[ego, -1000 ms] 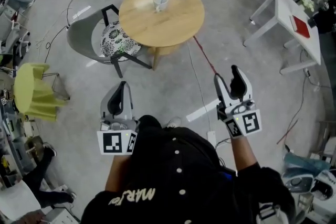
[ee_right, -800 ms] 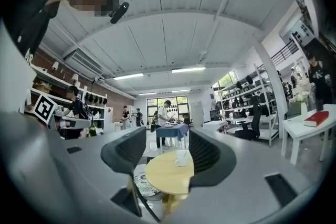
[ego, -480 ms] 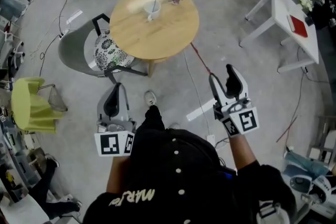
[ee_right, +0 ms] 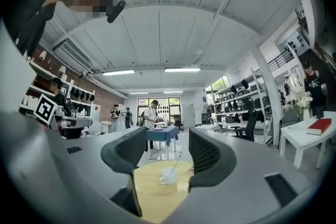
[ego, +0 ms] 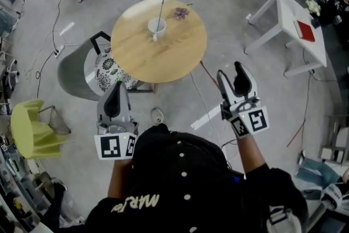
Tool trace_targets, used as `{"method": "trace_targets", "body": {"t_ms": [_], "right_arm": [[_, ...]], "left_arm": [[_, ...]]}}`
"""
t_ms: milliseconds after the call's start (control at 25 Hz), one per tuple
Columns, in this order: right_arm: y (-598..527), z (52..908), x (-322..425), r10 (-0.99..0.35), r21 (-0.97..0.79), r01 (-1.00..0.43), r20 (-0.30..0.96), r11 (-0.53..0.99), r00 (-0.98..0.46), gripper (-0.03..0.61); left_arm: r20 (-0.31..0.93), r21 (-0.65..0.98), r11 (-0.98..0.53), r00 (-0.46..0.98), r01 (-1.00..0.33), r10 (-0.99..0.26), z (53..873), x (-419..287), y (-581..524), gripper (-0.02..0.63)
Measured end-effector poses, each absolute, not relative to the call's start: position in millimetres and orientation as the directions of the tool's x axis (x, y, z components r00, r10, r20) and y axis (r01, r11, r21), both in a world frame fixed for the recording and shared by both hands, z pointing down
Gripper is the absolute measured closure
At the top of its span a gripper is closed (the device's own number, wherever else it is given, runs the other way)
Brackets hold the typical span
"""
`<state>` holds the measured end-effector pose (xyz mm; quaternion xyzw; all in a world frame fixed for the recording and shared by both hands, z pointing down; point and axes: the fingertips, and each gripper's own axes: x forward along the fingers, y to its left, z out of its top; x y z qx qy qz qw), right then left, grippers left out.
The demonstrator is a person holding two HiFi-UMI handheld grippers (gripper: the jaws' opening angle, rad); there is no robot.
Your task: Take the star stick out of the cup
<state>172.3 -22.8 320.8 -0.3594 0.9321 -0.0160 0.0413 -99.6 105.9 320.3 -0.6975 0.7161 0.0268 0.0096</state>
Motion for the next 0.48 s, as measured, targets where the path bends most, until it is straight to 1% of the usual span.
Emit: {"method": "trace_targets", "body": {"t_ms": [240,480], "right_arm": [[-64.7,317.9,118.8,-0.694,-0.059,-0.691,-0.077,0.720,-0.716,0.334],[-89.8,319.7,79.1,-0.706,-0.076,-0.702,-0.073,0.708,-0.704,0.337]], "left_arm": [[-0.057,0.028,0.018,-0.020,-0.999,-0.998,320.6,-161.9,65.8,0.614],[-0.052,0.024,-0.010,0.009,-1.000,-0.999,323.4,-201.6,33.5,0.614]]}}
